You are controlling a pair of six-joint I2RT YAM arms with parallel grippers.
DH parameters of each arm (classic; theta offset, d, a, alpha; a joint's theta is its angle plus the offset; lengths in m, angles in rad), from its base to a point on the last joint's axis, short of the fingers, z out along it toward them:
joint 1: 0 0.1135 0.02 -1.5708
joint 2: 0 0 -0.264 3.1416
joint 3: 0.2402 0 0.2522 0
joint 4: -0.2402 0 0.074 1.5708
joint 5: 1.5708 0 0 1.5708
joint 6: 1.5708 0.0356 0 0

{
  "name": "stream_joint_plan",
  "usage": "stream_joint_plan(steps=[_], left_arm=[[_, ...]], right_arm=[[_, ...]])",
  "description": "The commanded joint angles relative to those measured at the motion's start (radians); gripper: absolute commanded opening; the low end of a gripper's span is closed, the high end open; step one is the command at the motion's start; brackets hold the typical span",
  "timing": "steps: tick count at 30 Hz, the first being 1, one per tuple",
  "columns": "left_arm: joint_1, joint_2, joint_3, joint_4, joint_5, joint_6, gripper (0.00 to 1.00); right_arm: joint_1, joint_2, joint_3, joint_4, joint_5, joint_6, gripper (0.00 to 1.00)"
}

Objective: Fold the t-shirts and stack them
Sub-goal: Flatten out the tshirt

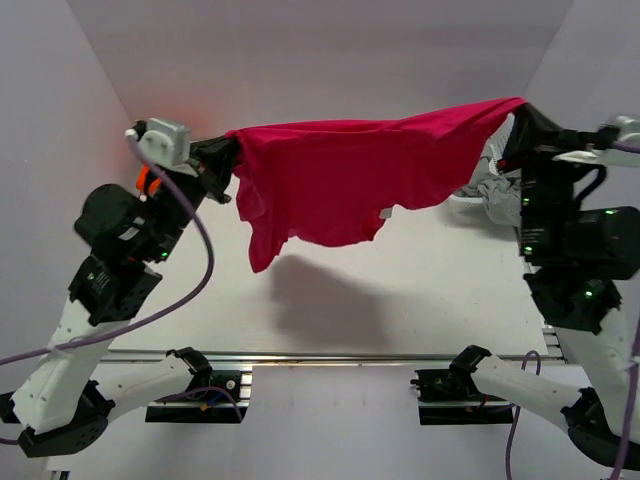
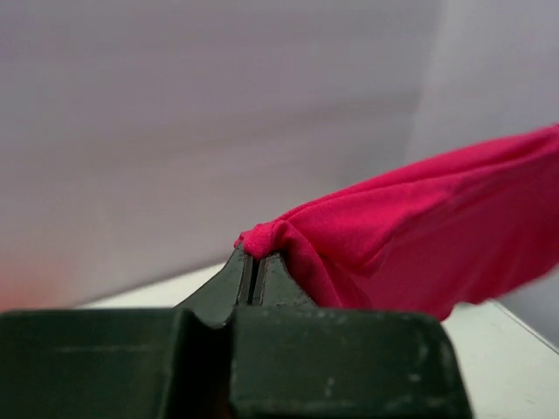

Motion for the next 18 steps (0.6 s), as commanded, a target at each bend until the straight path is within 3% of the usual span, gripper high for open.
stream_joint_plan(steps=[1, 6, 11, 14, 18], left_arm=[[0.007, -0.061, 0.075, -0.009, 0.243, 0.061, 0.0], [0.007, -0.105, 0.109, -0.047, 0.437, 0.061, 0.0], [0.007, -0.127, 0.143, -0.089, 0.532, 0.051, 0.0], [0.007, -0.099, 0.143, -0.098, 0.502, 0.042, 0.0], [0.007, -0.033, 0.056, -0.075, 0.397, 0.03, 0.0]], right_arm=[[-0.002, -0.019, 0.138, -0.087, -0.139, -0.046, 0.0], [-0.004, -0.046, 0.29, -0.158, -0.325, -0.04, 0.0], [-0.005, -0.04, 0.375, -0.202, -0.382, -0.053, 0.0], [-0.005, -0.017, 0.371, -0.181, -0.344, -0.081, 0.0], [-0.004, 0.006, 0.227, -0.04, -0.296, -0.138, 0.0]])
